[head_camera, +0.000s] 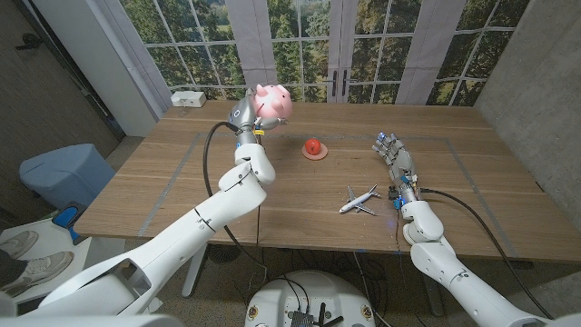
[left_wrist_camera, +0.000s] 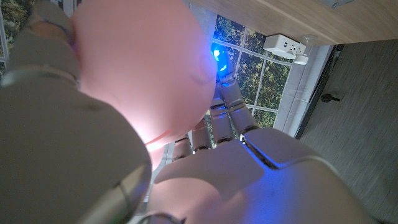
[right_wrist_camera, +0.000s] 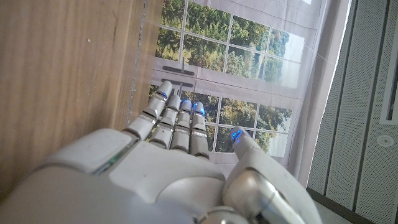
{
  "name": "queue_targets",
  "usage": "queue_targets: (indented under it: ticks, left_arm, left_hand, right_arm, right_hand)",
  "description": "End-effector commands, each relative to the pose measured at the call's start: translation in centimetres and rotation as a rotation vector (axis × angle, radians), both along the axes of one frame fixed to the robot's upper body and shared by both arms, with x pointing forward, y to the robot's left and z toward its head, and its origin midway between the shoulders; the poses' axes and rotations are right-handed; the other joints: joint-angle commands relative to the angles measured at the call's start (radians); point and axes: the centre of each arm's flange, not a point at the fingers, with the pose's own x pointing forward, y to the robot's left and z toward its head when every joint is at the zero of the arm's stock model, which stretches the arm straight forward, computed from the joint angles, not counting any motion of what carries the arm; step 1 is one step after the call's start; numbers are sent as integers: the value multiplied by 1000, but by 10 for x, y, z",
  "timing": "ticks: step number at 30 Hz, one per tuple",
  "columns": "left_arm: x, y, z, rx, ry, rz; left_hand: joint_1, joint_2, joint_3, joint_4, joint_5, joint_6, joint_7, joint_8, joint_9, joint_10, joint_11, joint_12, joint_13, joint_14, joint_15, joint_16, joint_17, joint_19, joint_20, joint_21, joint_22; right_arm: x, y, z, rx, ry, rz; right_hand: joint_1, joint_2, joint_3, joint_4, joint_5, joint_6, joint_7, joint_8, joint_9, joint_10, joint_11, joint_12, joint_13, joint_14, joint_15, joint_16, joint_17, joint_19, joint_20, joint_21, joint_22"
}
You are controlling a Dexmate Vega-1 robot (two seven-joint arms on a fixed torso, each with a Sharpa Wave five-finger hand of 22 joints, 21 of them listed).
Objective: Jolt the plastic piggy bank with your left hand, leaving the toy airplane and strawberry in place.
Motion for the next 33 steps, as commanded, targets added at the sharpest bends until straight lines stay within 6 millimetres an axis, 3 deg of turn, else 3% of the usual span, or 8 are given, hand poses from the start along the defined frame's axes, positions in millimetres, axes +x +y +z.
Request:
queue_targets:
  ticks: [1,6,33]
  left_arm:
    - [-4,-4,-1,-19,-7,25]
    - [-2,-3,1,0,34,-43]
    - [19,31,16,-156,203,-1042]
  left_hand:
    - [346,352,133,16,4,578,-58,53,55,540,-284,7,93,439,-426,1,4,-64,-164,7,3]
    - [344,352,133,16,4,578,-57,52,55,542,-284,6,93,440,-426,-1,4,-65,-164,8,3]
    - [345,350,135,14,3,578,-52,48,55,542,-282,-1,100,445,-426,-4,10,-68,-168,16,3]
  right_arm:
    - [-1,-3,0,4,-4,-1]
    - [-1,-4,-1,5,-6,-4]
    - [-5,-2,0,4,-15,-9]
  right_hand:
    - [-7,15,3,-6,-2,-2,5,-1,4,-1,5,-3,2,-6,-7,8,2,3,-10,-2,2]
    - [-7,15,3,-6,-2,-1,4,-1,4,0,3,-3,2,-7,-6,8,2,4,-9,-3,2]
    - [-8,15,4,-6,-3,-2,4,-2,4,0,4,-3,2,-7,-6,8,2,5,-9,-7,2]
